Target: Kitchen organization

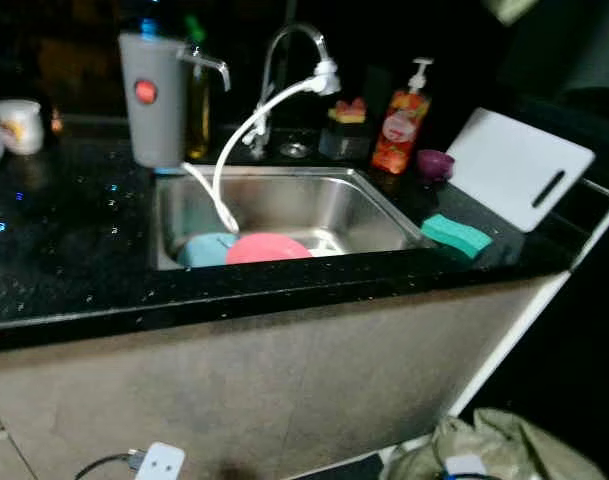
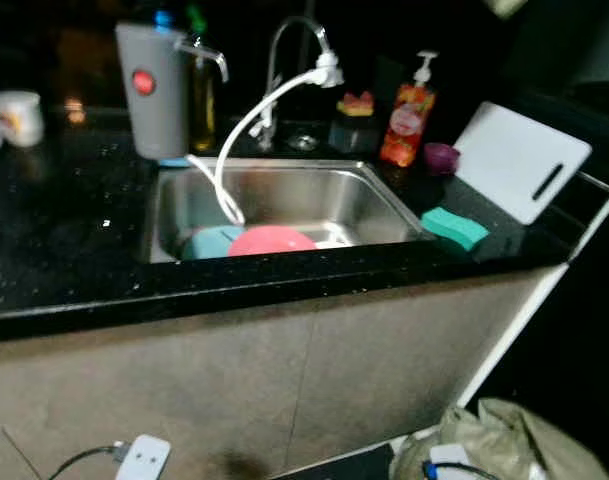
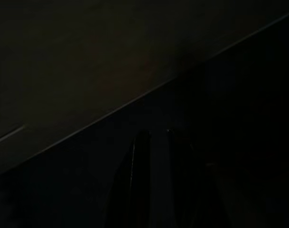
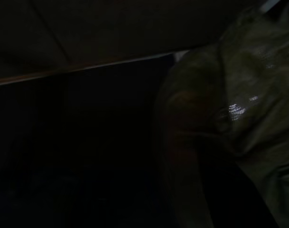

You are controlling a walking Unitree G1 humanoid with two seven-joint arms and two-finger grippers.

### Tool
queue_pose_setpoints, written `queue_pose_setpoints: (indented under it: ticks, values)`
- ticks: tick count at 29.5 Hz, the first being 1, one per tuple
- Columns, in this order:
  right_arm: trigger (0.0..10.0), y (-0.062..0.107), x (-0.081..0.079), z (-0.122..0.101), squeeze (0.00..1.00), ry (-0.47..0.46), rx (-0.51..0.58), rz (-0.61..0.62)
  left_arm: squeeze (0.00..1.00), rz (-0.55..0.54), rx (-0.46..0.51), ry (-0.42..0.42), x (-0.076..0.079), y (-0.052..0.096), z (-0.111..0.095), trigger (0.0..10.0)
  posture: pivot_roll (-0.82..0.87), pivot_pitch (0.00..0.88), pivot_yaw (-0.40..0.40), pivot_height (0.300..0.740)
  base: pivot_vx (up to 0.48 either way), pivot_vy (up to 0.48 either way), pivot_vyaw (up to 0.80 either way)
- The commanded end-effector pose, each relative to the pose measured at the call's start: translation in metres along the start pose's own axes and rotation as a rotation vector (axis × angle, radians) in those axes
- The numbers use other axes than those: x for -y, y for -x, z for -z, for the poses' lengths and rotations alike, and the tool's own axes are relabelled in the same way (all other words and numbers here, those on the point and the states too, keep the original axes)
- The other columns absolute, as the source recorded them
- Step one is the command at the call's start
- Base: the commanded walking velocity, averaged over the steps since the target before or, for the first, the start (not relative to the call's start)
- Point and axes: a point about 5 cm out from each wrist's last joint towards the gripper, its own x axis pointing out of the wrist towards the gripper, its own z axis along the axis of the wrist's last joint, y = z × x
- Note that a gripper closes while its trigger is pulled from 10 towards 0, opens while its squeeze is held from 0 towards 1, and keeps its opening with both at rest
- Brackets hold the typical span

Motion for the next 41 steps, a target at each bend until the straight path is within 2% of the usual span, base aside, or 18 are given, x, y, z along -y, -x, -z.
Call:
queue_pose_setpoints:
  ticks: [1, 12, 22, 41]
  values:
    - [10.0, 0.001, 0.000, 0.003, 0.00, -0.014, -0.004, 0.010, 0.00, -0.030, -0.032, 0.002, -0.001, 0.003, 0.010, 10.0, 0.12, 0.127, -0.115, 0.740, 0.000, 0.000, 0.00]
    - [10.0, -0.003, -0.011, -0.005, 0.00, -0.137, 0.057, 0.009, 0.00, -0.043, 0.020, 0.008, -0.008, 0.001, -0.003, 10.0, 0.13, 0.147, -0.077, 0.740, 0.000, 0.000, 0.00]
    - [10.0, -0.003, -0.017, -0.001, 0.00, -0.161, 0.059, 0.017, 0.00, -0.047, 0.012, -0.024, -0.016, -0.001, -0.006, 10.0, 0.12, 0.144, -0.035, 0.740, 0.000, 0.000, 0.00]
    - [10.0, -0.001, -0.014, 0.002, 0.00, -0.173, 0.059, 0.031, 0.00, -0.027, 0.029, -0.031, -0.013, -0.005, -0.014, 10.0, 0.11, 0.143, -0.031, 0.740, 0.000, 0.000, 0.00]
